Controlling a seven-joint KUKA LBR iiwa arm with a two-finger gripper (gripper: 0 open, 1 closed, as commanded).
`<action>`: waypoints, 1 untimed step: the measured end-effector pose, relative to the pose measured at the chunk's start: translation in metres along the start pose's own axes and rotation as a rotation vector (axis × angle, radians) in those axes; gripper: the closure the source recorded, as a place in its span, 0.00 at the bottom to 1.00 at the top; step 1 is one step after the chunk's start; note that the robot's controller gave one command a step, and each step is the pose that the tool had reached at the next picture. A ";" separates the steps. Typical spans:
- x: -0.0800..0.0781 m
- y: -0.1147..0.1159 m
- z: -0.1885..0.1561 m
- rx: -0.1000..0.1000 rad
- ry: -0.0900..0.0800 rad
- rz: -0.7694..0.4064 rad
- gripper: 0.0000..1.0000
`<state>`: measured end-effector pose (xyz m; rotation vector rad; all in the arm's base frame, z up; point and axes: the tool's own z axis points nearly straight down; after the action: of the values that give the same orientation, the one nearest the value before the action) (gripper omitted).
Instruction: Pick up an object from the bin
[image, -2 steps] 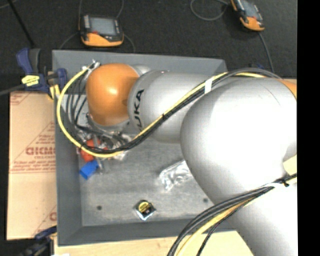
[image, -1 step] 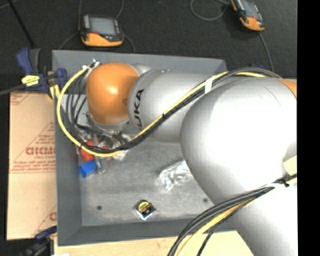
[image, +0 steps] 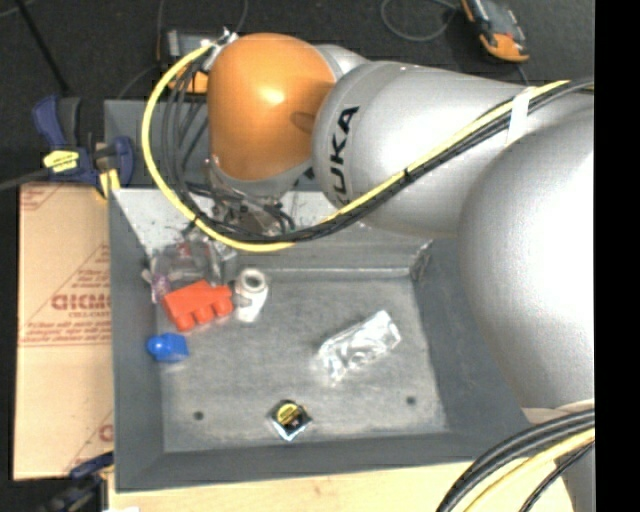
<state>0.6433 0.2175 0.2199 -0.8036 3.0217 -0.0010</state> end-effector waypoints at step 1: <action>0.002 0.001 0.006 -0.004 0.009 0.000 0.00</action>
Offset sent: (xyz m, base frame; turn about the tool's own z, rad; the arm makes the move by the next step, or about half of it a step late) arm 0.0000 0.0000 0.0000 0.0000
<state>0.6413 0.2181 0.2138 -0.8054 3.0312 0.0013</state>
